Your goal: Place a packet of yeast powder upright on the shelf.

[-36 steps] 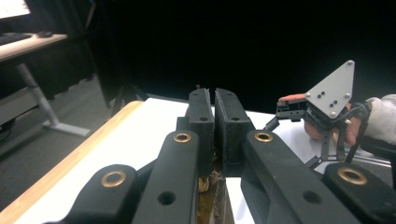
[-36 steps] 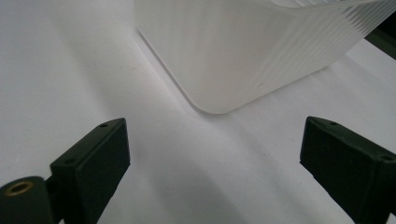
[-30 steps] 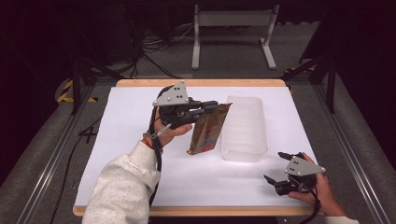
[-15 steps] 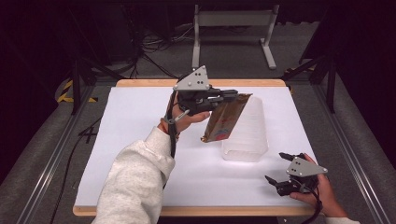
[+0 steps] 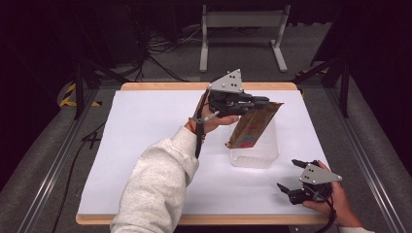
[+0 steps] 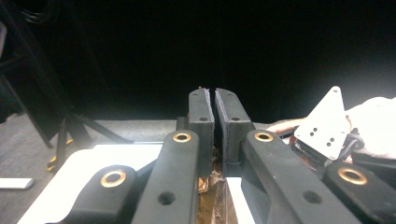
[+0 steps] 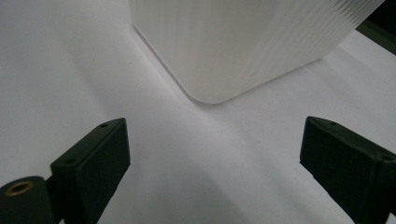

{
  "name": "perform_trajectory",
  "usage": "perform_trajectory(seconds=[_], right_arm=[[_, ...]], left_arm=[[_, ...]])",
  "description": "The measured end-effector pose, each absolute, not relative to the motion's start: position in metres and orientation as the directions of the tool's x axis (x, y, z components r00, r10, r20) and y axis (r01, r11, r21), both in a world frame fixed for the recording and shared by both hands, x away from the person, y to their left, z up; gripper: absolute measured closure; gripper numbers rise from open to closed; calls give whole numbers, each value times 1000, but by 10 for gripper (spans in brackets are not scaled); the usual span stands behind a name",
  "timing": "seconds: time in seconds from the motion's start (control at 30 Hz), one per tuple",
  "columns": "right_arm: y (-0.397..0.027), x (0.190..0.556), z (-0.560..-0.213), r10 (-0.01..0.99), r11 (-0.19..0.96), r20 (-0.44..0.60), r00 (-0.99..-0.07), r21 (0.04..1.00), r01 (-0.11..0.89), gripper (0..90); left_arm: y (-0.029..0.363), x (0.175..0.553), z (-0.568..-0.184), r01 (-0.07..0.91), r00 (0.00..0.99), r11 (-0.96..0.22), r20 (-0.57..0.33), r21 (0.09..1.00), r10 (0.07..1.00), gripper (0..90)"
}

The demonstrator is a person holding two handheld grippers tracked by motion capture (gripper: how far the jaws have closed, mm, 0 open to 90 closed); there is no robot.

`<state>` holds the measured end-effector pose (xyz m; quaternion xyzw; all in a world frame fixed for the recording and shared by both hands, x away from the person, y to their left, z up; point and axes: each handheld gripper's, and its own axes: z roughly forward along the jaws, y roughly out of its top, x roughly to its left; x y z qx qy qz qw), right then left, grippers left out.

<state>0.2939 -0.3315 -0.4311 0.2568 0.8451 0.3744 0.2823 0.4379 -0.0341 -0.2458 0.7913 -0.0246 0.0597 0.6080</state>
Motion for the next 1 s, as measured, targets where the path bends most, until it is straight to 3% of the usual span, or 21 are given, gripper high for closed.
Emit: perform_trajectory(seconds=[0.47,1.0], right_arm=[[-334,293,-431,650,583,-281,-706,780,226,90],[-333,293,-433,642,595,-284,-712,771,229,91]], left_arm=[[-62,448,-274,-47,999,-220,47,974,-5,859],[-73,442,-273,-64,998,-182,61,981,-26,856]])
